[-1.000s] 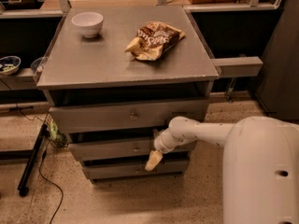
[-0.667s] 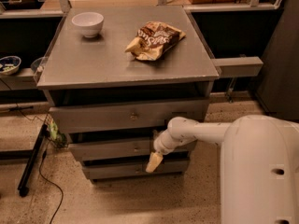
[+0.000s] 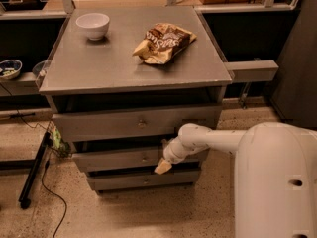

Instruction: Open middle drawer

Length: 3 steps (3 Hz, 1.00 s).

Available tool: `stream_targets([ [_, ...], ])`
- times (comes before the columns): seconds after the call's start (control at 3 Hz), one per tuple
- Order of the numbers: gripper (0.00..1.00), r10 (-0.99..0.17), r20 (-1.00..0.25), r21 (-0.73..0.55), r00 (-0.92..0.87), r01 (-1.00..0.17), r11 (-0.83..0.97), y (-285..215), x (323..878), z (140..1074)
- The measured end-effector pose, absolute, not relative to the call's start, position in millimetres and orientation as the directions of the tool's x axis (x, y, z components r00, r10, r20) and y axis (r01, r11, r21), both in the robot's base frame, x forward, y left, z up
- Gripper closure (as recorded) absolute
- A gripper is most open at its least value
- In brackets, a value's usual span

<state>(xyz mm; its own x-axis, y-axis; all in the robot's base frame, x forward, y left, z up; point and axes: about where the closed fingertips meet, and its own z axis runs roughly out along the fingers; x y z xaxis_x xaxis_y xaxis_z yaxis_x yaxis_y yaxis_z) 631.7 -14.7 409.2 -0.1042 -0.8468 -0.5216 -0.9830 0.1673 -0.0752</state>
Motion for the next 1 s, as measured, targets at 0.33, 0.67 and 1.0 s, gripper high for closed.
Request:
stream_targets([
  [0.33, 0.71, -0.847, -0.522, -0.075, -0.104, -0.983, 0.167, -14.6, 631.7, 409.1],
  [0.67, 0.94, -0.847, -0.522, -0.075, -0.104, -0.983, 0.167, -14.6, 631.7, 409.1],
  [1.0, 1.00, -0.847, -0.522, -0.075, -0.104, -0.983, 0.167, -14.6, 631.7, 409.1],
])
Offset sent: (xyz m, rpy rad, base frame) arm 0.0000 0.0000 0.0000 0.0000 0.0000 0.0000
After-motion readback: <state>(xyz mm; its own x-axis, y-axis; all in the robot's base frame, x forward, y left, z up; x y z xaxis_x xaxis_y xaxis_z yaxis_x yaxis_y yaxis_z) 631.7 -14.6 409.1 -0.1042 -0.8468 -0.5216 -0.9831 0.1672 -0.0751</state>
